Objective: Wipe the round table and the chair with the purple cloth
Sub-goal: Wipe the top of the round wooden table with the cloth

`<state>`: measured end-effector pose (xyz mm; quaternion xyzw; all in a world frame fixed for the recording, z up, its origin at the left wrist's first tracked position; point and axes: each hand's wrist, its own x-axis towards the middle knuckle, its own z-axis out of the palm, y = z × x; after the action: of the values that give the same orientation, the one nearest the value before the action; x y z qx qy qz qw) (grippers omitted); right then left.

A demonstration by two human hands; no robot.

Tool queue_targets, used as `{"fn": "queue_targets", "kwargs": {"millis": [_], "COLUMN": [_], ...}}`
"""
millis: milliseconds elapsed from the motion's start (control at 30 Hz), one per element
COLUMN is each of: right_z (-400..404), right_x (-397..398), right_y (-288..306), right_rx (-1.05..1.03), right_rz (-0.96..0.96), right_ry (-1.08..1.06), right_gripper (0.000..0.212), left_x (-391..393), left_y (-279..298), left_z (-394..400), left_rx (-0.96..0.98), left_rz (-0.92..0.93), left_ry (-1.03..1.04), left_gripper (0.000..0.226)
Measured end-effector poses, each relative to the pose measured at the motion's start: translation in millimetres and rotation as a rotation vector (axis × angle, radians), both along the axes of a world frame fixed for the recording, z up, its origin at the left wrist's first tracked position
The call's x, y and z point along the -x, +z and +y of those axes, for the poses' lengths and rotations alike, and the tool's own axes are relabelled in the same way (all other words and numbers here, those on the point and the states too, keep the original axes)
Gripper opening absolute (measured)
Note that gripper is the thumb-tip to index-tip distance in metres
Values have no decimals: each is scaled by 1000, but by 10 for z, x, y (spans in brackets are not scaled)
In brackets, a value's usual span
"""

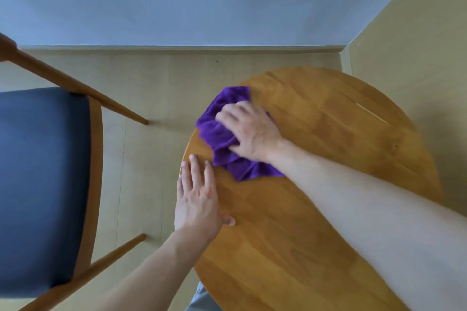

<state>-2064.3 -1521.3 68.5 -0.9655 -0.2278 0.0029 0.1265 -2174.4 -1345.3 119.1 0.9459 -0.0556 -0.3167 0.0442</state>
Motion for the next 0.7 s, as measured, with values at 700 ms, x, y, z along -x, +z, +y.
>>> {"fn": "queue_targets", "kwargs": {"millis": [700], "right_z": [-733], "right_x": [571], "right_y": [125], "right_rx": [-201], "right_rz": [118], "right_ry": [-598], "right_gripper": [64], "left_x": [-720], "left_y": [149], "left_z": [-1031], "left_rx": [82], "left_rz": [-17], "left_ry": [-324], "left_gripper": [153]}}
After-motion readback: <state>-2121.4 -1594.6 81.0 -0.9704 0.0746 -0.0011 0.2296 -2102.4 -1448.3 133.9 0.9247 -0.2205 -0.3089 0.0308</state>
